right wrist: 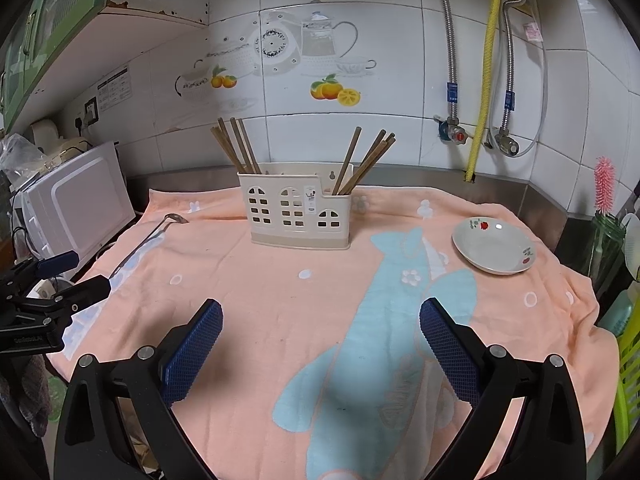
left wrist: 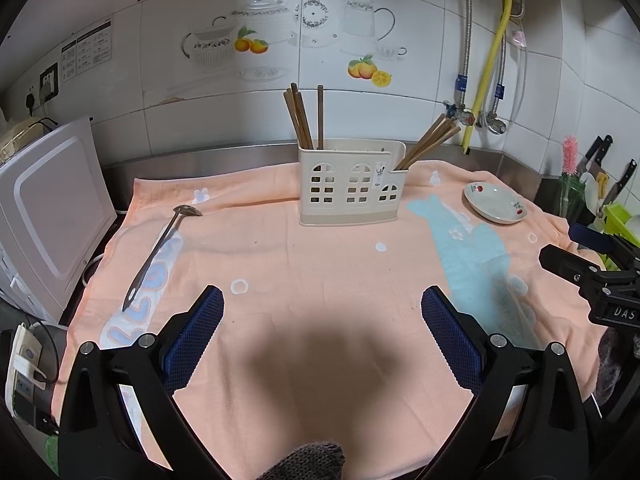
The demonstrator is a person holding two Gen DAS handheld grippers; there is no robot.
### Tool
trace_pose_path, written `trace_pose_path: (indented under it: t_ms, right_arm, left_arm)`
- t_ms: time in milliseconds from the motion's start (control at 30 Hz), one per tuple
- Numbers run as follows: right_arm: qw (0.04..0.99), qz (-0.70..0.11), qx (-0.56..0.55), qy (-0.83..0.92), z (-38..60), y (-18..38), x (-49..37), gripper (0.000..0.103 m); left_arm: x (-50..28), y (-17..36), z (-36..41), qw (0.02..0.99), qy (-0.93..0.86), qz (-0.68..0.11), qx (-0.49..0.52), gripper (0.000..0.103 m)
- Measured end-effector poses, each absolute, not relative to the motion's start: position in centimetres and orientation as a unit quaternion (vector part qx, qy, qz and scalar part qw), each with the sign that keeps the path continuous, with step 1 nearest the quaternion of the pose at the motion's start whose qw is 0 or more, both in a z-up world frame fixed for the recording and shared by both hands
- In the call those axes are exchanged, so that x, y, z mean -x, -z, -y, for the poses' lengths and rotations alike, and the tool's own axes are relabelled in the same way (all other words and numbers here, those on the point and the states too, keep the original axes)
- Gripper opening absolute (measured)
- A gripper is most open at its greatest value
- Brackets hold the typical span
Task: Organize utensils
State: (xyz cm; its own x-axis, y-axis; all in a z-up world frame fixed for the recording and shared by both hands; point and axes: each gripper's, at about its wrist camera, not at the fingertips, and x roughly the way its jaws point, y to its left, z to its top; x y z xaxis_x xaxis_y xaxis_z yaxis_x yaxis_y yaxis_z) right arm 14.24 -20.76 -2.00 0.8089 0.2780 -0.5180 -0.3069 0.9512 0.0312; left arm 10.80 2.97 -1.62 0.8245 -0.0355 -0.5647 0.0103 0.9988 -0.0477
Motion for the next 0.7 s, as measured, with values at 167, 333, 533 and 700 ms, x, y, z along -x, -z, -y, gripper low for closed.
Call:
trace_pose_path:
  t_ms: [167,333,533,700]
  right_arm:
    - [0.951,-0.268,0.028,-0.155,20.77,2.03,-14.21,0.096]
    - [0.951,-0.268,0.028,-0.155,20.76,2.03,-14.21,0.096]
    - [0.95,-0.268,0.026,-0.156,20.76,2.09,-14.14,0.096]
    - [0.95,-0.268,0.027,-0.156,20.7,2.15,-14.13,0.096]
  left_arm:
    - [-10.68,1.45,-2.9,0.957,0.02,-0.289,0.023,0.098]
    - [-10.57,1.14,-2.77,0.959,0.02,-0.282,0.025,0.098]
    - [-10.75,1.27,-3.15,0.957,0.015,-0.287,0.03,0.098]
    - [-10.63,1.22,-3.27,0.957,0.016,-0.287,0.033,0.098]
